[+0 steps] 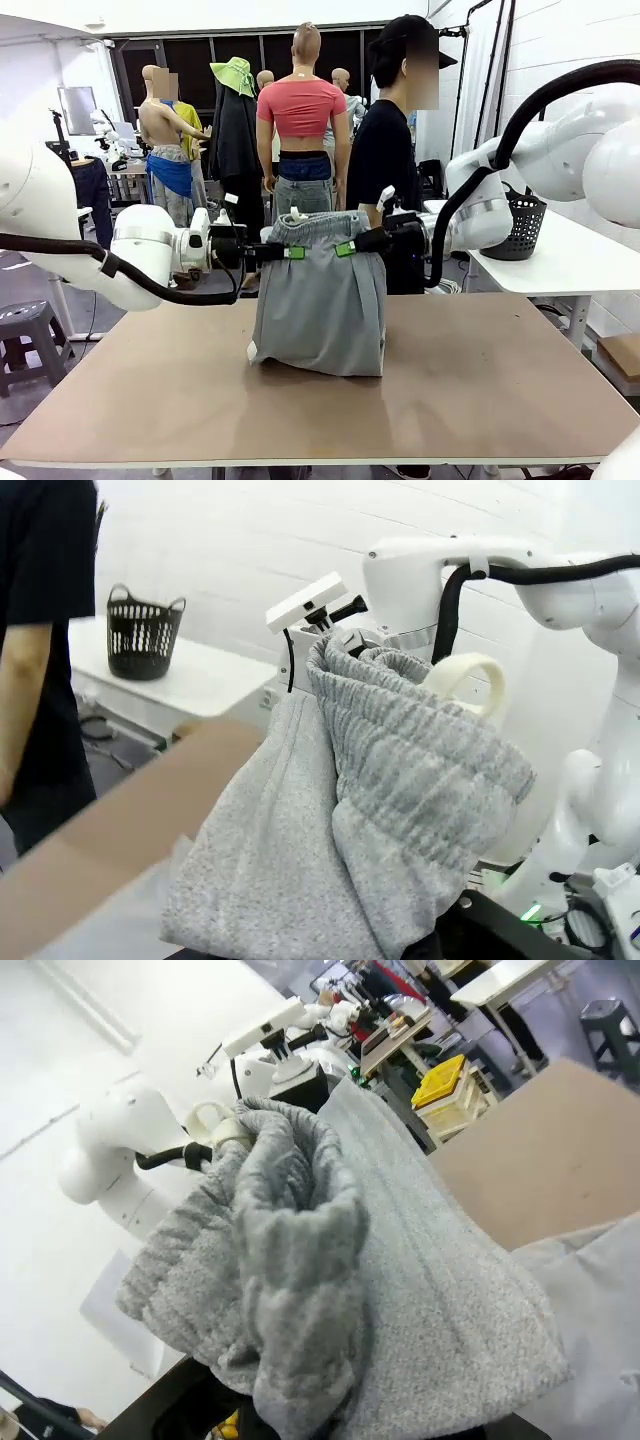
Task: Fold the training pants.
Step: Fold the Training pants in half.
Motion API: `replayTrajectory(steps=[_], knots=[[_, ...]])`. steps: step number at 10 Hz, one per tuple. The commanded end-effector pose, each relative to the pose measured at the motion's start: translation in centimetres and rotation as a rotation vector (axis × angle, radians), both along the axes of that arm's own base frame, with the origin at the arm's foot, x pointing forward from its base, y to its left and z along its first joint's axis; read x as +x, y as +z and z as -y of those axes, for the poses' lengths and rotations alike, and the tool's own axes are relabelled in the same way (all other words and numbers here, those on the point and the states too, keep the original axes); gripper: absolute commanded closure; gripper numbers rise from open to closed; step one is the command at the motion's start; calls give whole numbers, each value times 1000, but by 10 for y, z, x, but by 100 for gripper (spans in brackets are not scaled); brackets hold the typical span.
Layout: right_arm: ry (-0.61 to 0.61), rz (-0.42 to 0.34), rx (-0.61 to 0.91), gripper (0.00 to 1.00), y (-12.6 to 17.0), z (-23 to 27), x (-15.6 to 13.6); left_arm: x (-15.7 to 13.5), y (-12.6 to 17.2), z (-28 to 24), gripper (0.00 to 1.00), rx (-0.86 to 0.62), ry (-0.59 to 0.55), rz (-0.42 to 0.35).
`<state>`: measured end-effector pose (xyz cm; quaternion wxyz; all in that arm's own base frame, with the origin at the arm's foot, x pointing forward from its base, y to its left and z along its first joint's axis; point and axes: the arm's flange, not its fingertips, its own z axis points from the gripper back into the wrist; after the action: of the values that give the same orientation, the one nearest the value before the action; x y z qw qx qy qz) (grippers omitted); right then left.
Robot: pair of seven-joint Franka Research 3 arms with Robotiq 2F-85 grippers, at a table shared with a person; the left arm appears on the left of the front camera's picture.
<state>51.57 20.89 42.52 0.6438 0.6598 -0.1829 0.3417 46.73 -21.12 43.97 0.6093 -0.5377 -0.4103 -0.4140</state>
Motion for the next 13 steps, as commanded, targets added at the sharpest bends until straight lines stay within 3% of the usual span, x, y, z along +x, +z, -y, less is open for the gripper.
replayTrajectory(steps=[1,4,5,6,13], knots=[[-60,-73,59,100,-19,11,-8,-17,-5,-11,100,-11,21,-116],[-27,-127,-16,100,-40,9,-23,-29,-14,-15,100,20,-48,-208],[-32,-80,-76,100,-38,7,-20,-25,-12,-18,100,15,-49,-174],[-8,-120,11,100,-45,-3,-24,-23,-25,-1,100,16,-16,-178],[-52,-84,-31,100,-55,-1,-37,-32,-37,-14,100,73,4,-210]])
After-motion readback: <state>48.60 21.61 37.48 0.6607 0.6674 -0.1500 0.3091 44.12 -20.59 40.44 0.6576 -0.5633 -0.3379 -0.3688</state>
